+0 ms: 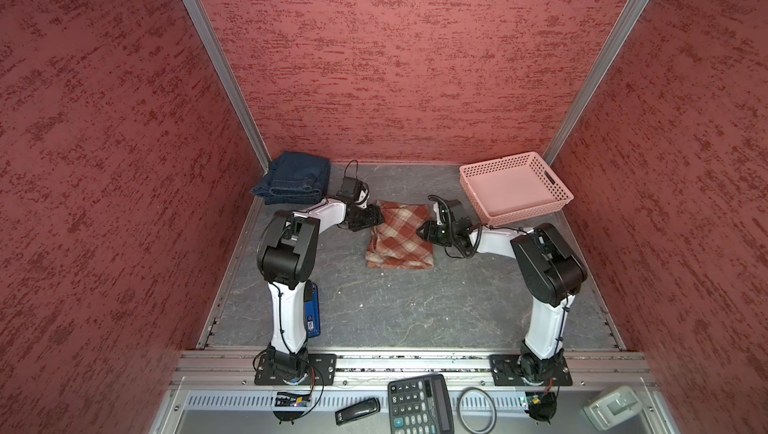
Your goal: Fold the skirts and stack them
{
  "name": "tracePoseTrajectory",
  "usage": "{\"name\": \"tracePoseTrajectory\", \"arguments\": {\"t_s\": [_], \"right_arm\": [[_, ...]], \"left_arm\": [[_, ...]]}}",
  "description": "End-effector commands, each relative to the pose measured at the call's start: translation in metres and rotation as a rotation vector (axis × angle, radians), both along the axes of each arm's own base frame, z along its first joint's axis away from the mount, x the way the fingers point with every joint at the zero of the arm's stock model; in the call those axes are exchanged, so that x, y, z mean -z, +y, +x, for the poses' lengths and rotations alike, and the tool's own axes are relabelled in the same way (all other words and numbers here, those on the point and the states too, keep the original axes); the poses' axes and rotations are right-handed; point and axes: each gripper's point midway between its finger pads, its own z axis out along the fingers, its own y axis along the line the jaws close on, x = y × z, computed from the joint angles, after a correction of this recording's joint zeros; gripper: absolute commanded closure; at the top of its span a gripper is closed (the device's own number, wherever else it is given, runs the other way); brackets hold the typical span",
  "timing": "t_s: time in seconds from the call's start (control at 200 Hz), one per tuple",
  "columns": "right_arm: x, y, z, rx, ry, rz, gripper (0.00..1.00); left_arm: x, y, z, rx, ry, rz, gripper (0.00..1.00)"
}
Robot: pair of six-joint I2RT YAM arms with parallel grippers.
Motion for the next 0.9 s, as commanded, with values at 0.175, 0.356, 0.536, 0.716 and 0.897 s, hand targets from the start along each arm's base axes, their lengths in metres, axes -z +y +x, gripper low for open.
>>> {"name": "tracePoseTrajectory", "arguments": {"t_s": [0.175, 0.356, 0.536, 0.716, 0.897], "right_arm": [[0.004, 0.018, 0.012, -0.038, 0.024, 0.073, 0.53], [0.007, 0.020, 0.013, -0.039, 0.033, 0.080, 0.54], [0.004, 0.022, 0.014, -0.038, 0.028, 0.092, 0.55], [-0.016, 0.017, 0.016, -0.031, -0.013, 0.080, 0.54], [-0.067, -0.003, 0.012, 0.012, -0.133, 0.022, 0.45]], "left_arm": [[0.026, -0.018, -0.010, 0.008, 0.107, -0.097, 0.29], [0.026, -0.026, -0.006, 0.004, 0.113, -0.162, 0.39], [0.014, -0.034, 0.005, -0.008, 0.075, -0.236, 0.78], [-0.028, -0.037, 0.030, -0.051, -0.040, -0.299, 1.00], [-0.085, -0.020, 0.060, -0.171, -0.205, -0.318, 1.00]]}}
